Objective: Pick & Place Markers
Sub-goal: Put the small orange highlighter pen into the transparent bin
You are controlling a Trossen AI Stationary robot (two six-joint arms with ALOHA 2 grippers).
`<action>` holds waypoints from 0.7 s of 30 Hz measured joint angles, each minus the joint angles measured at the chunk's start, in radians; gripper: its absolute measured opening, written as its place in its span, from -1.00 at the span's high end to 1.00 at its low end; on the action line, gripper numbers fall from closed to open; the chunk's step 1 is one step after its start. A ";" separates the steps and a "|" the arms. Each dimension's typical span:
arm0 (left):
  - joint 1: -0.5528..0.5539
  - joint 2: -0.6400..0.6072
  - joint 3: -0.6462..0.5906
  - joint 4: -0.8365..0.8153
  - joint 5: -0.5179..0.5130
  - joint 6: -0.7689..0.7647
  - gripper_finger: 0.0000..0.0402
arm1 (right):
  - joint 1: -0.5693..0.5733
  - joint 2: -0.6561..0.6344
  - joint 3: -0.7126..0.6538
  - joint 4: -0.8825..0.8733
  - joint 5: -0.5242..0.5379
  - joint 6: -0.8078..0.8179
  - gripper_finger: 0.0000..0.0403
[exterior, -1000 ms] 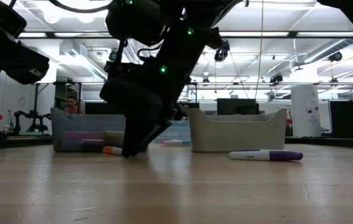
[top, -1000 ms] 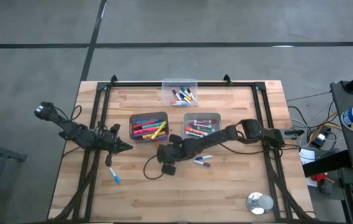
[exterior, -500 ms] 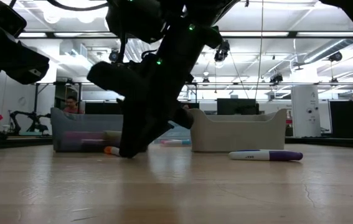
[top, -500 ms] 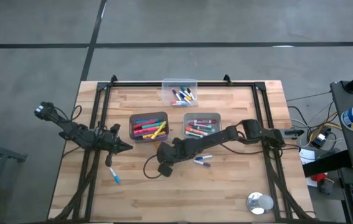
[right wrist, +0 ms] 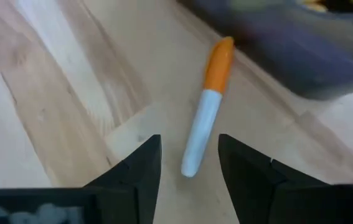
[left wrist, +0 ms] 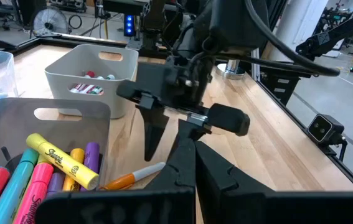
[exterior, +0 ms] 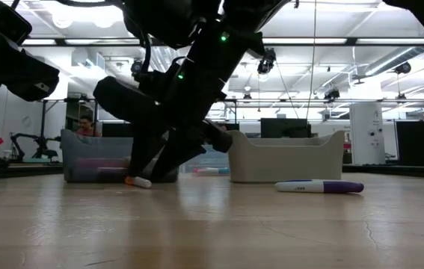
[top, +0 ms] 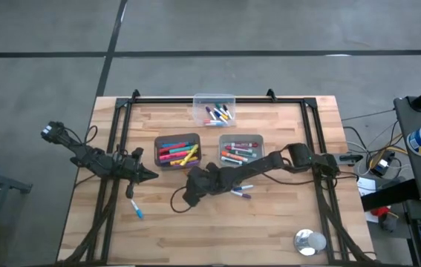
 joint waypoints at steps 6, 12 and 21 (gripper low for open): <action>0.000 0.000 0.000 0.000 0.000 0.000 1.00 | -0.004 0.000 -0.006 0.003 0.034 -0.004 0.26; 0.000 0.000 0.000 0.000 0.000 0.000 1.00 | -0.007 0.040 -0.004 0.013 0.030 -0.022 0.33; 0.000 0.000 0.000 0.000 0.000 0.000 1.00 | 0.010 0.061 -0.001 0.010 0.052 -0.051 0.56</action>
